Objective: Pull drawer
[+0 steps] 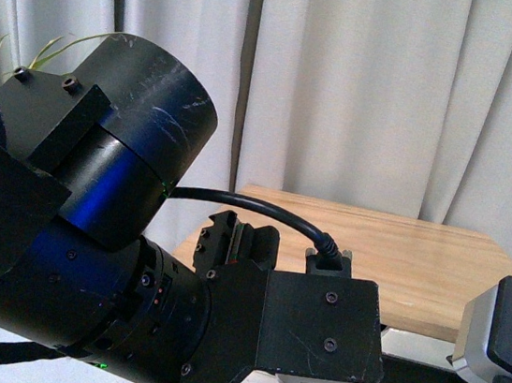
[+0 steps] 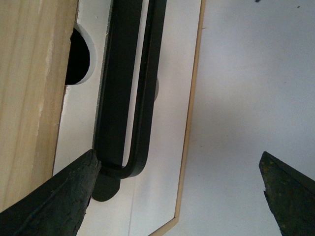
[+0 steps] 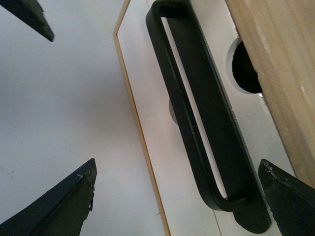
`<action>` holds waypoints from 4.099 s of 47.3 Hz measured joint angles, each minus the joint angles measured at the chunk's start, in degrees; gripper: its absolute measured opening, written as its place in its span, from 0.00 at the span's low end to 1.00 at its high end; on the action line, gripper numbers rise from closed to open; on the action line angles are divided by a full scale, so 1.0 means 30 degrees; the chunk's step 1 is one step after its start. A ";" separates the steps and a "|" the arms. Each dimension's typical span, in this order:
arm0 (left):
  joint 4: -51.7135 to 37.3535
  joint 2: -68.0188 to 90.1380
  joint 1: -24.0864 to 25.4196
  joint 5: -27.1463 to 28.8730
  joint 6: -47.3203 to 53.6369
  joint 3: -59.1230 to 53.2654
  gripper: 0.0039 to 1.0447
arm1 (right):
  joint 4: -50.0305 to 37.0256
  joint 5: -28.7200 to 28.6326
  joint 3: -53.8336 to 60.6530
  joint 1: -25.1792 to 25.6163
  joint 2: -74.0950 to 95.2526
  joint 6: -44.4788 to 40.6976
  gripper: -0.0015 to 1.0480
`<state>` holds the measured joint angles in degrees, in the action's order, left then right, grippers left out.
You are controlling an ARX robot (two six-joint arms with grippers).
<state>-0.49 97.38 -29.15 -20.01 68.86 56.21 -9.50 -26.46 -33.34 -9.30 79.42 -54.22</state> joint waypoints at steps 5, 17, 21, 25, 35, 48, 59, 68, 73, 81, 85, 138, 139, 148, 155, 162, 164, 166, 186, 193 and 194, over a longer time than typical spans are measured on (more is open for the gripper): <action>-0.0168 0.0204 0.0022 0.0022 -0.0036 0.0168 0.95 | -0.0015 -0.0029 -0.0138 -0.0124 0.0321 -0.0022 0.91; -0.0051 0.0670 0.0044 0.0291 -0.0029 0.0648 0.95 | -0.0386 -0.0007 -0.0517 -0.0415 0.1107 0.0000 0.91; -0.0044 0.0780 0.0044 0.0328 -0.0029 0.0699 0.95 | -0.0386 -0.0007 -0.0561 -0.0452 0.1195 0.0000 0.91; -0.0029 0.0889 0.0029 0.0342 -0.0029 0.0699 0.95 | -0.0430 0.0000 -0.0561 -0.0452 0.1282 0.0000 0.91; 0.0000 0.1260 -0.0117 0.0525 -0.0022 0.0707 0.95 | -0.0532 -0.0262 -0.0612 -0.0444 0.1647 0.0000 0.91; 0.0306 0.1399 -0.0408 0.0656 0.0029 0.0699 0.95 | -0.0823 -0.0204 -0.0729 -0.0452 0.2273 0.0000 0.91; 0.0299 0.1807 -0.0634 0.0882 0.0029 0.0772 0.95 | -0.1100 -0.0197 -0.0976 -0.0546 0.2892 0.0146 0.91; 0.0153 0.1982 -0.0780 0.1027 0.0022 0.0896 0.95 | -0.1260 -0.0211 -0.1020 -0.0583 0.3016 0.0277 0.91; 0.0168 0.2047 -0.0852 0.1122 0.0022 0.1005 0.95 | -0.1268 -0.0204 -0.1056 -0.0597 0.3053 0.0291 0.91; 0.0182 0.2222 -0.0918 0.1209 0.0022 0.1078 0.95 | -0.1392 -0.0175 -0.1151 -0.0627 0.3300 0.0372 0.91; 0.0321 0.2339 -0.0925 0.1341 0.0066 0.1129 0.95 | -0.1523 -0.0138 -0.1158 -0.0627 0.3541 0.0452 0.91; 0.3789 0.0627 -0.0969 0.0998 0.1566 0.0168 0.95 | 0.2441 -0.1530 -0.0823 -0.0721 0.2703 -0.2302 0.91; 0.3832 0.0481 -0.0976 0.0962 0.1603 0.0015 0.95 | 0.2550 -0.1596 -0.0721 -0.0750 0.2557 -0.2382 0.91; 0.4124 -0.0743 -0.1005 0.0750 0.2208 -0.1290 0.95 | 0.3410 -0.1931 0.0138 -0.1049 0.1355 -0.2965 0.91; 0.4262 -0.1894 -0.0984 0.0430 0.2565 -0.2404 0.95 | 0.4167 -0.1916 0.0874 -0.1486 0.0291 -0.3191 0.91; 0.4065 -0.2827 -0.0889 0.0058 0.2601 -0.3191 0.95 | 0.3956 -0.1778 0.1209 -0.1574 -0.0117 -0.3133 0.91; 0.3672 -0.3184 -0.0838 -0.0321 0.2470 -0.3665 0.95 | 0.3541 -0.1792 0.1362 -0.1530 -0.0255 -0.3038 0.91; 0.3089 -0.3373 -0.0838 -0.0546 0.2273 -0.4313 0.95 | 0.3111 -0.1880 0.1486 -0.1399 -0.0539 -0.2790 0.91; -0.3060 -0.6441 -0.0765 -0.1625 -0.0911 -0.7337 0.95 | 0.0488 -0.2703 0.3118 0.0503 -0.4262 0.0299 0.91; -0.5595 -0.7985 -0.0204 -0.1355 -0.2608 -0.8932 0.95 | -0.0882 -0.2426 0.3847 0.1311 -0.5654 0.1734 0.91; -0.5916 -0.8306 -0.0080 -0.1341 -0.2856 -0.9209 0.95 | -0.1107 -0.2361 0.3956 0.1464 -0.5880 0.1916 0.91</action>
<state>-18.24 72.47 -29.39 -24.03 60.29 28.58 -12.82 -33.54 -21.47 -4.91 61.78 -48.47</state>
